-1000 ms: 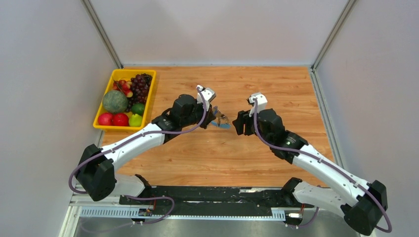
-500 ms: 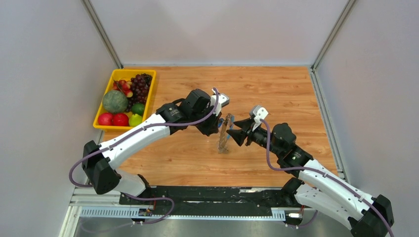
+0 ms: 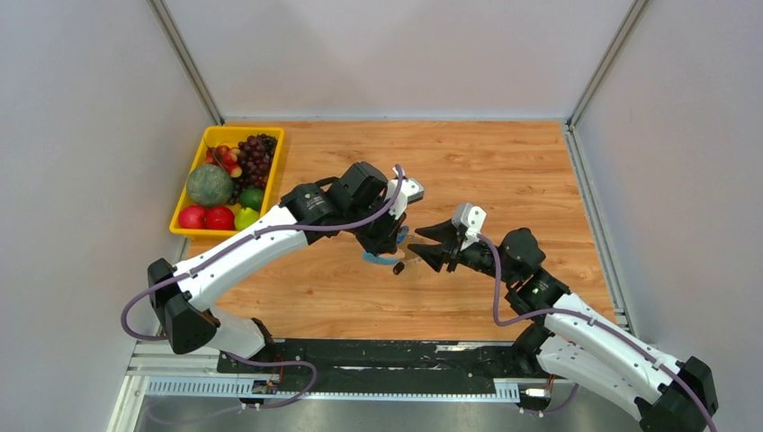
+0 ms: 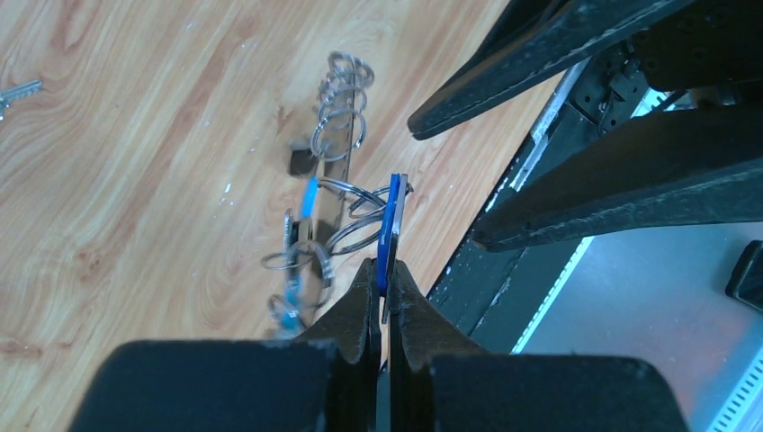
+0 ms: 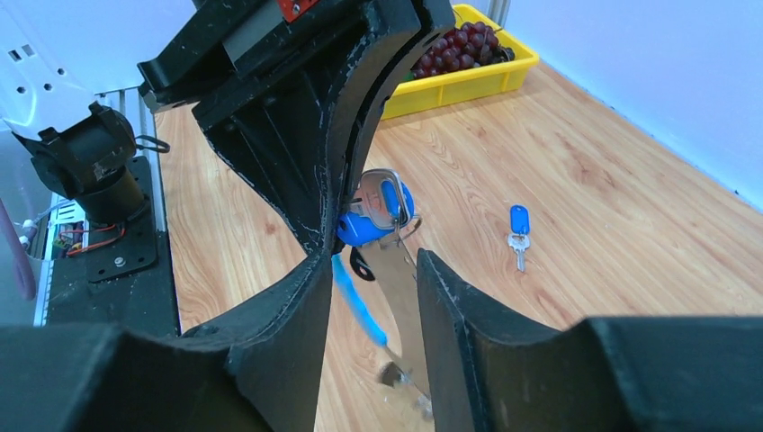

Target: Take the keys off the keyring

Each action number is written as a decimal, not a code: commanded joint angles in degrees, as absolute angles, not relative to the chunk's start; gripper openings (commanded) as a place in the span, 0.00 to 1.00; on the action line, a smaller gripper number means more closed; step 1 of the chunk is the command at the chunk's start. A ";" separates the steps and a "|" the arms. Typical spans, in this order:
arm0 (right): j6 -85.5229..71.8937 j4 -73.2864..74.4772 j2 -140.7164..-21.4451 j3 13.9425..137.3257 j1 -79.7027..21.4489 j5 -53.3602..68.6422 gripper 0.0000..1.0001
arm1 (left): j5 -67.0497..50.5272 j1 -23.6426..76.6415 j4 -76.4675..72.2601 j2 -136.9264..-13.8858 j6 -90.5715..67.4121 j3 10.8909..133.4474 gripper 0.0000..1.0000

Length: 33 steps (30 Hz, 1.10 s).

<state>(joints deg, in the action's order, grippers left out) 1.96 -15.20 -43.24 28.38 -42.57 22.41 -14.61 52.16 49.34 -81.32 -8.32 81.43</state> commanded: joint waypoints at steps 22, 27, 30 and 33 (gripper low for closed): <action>4.75 -25.56 -47.79 26.16 -42.67 27.15 0.55 | -13.90 52.82 63.78 -83.85 -0.10 94.91 0.00; 5.45 -26.81 -47.37 26.47 -42.71 27.58 0.57 | -14.27 52.88 65.85 -84.63 1.80 95.83 0.00; 6.24 -26.96 -47.81 27.08 -42.71 28.02 0.56 | -14.22 53.18 67.05 -84.76 2.24 96.57 0.00; 6.64 -27.18 -48.48 27.60 -42.76 29.21 0.50 | -14.64 53.60 67.59 -84.72 2.40 97.02 0.00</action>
